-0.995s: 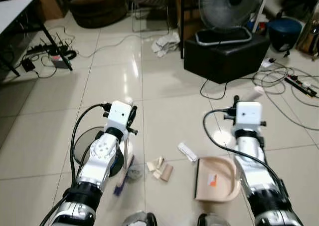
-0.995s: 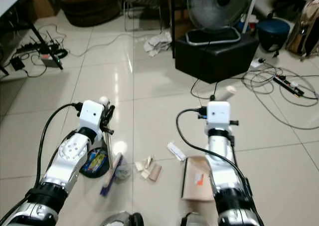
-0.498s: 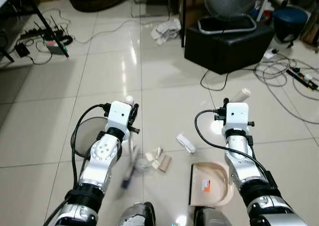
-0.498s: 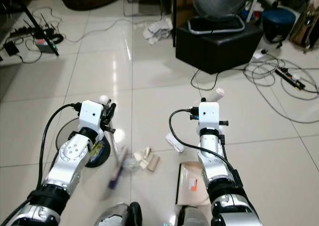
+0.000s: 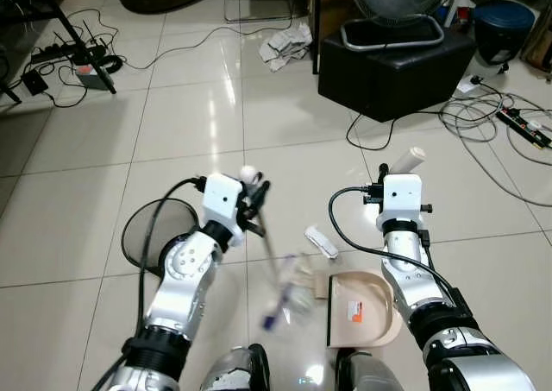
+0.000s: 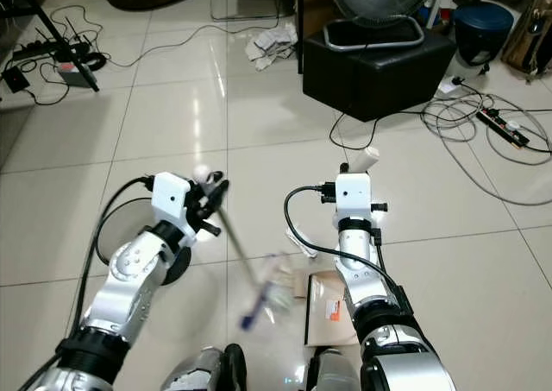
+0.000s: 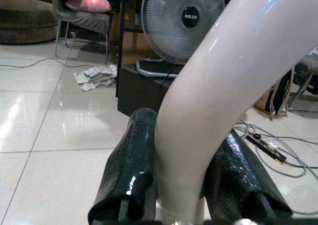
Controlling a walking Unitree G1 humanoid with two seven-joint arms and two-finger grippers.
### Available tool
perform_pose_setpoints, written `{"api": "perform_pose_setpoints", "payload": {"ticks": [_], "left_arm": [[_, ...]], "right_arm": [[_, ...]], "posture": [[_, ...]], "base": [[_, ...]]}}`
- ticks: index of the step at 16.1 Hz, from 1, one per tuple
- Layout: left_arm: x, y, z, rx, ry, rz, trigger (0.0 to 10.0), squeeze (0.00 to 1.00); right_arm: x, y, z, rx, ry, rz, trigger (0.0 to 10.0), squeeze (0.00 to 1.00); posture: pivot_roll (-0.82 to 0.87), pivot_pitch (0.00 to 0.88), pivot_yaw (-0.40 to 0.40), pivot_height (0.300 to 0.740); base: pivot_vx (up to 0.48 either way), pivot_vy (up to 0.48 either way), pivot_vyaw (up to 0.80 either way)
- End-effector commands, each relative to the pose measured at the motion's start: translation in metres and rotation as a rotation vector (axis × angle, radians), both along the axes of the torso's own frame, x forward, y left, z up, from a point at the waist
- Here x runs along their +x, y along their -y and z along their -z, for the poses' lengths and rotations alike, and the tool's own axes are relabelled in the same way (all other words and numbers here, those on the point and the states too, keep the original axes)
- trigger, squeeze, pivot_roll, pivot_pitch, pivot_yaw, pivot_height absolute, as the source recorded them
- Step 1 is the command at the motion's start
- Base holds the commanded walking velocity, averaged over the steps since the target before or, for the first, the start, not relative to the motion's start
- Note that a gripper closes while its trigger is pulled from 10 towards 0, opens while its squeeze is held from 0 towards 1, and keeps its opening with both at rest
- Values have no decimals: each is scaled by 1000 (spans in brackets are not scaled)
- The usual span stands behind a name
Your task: Sweep floor
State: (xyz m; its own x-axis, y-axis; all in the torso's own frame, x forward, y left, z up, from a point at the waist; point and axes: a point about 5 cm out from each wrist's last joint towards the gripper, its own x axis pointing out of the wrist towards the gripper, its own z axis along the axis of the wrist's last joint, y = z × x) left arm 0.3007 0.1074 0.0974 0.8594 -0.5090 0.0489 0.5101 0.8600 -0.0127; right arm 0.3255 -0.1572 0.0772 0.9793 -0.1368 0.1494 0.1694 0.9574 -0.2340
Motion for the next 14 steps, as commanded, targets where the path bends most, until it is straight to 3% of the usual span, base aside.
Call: {"api": "perform_pose_setpoints", "payload": {"ticks": [1, 3, 6, 7, 9, 12, 14], "left_arm": [[-3, 4, -3, -52, -14, 54, 10000, 0], [-6, 10, -12, -103, -10, 146, 10000, 0], [-5, 13, -19, -132, -8, 187, 10000, 0], [2, 8, -18, -59, 15, 145, 10000, 0], [6, 3, -17, -22, 20, 112, 10000, 0], [26, -25, -16, 131, 59, -85, 10000, 0], [29, -34, -15, 189, 60, -119, 10000, 0]], "right_arm": [[0, -3, 1, 16, 0, -6, 10000, 0], [2, 1, -1, 17, 6, 0, 10000, 0], [3, 6, -3, 27, 14, 11, 10000, 0], [3, 7, -3, 34, 20, 9, 10000, 0], [3, 8, -4, 35, 20, 8, 10000, 0], [-1, 13, -4, 85, 51, 2, 10000, 0], [-5, 16, -4, 113, 70, -3, 10000, 0]], "posture": [[82, 187, 108, 740], [79, 171, 109, 740], [74, 157, 112, 740], [72, 149, 112, 740], [67, 143, 114, 740], [54, 130, 113, 740], [49, 121, 112, 740]], "base": [[0, 0, 0], [0, 0, 0], [0, 0, 0], [0, 0, 0], [0, 0, 0], [0, 0, 0], [0, 0, 0]]}}
